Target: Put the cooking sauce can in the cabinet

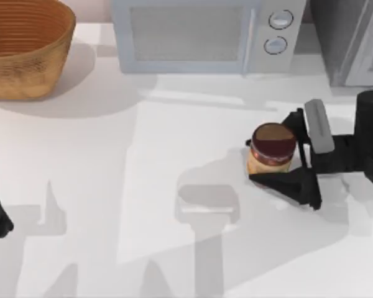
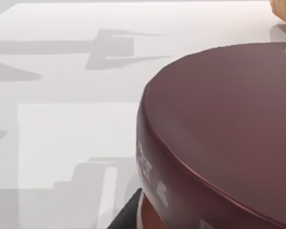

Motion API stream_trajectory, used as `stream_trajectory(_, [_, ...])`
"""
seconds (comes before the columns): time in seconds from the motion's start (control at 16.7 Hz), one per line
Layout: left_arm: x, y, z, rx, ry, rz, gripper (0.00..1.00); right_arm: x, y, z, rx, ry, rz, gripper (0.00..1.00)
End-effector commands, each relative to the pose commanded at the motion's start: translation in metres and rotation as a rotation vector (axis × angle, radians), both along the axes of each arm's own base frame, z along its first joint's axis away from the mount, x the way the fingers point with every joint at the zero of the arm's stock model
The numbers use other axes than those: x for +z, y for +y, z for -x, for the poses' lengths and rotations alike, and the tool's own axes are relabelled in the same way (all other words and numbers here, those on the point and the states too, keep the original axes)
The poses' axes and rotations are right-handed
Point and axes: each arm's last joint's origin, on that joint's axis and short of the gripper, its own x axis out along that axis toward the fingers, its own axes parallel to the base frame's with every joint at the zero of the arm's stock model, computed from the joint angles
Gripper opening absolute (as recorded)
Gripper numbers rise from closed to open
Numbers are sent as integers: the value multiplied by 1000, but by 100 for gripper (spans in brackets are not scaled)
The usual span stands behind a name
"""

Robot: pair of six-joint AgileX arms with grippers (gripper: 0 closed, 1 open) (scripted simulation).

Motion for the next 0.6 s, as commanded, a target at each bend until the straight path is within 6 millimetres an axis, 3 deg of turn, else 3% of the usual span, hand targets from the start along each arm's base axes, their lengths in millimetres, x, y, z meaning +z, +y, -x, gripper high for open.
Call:
stream_trajectory(0.24, [0,0,0,0,0,0,100,49,3,-5,6,0,1,0])
stream_trajectory(0.6, [0,0,0,0,0,0,100,122,1,3,2,3,2,0])
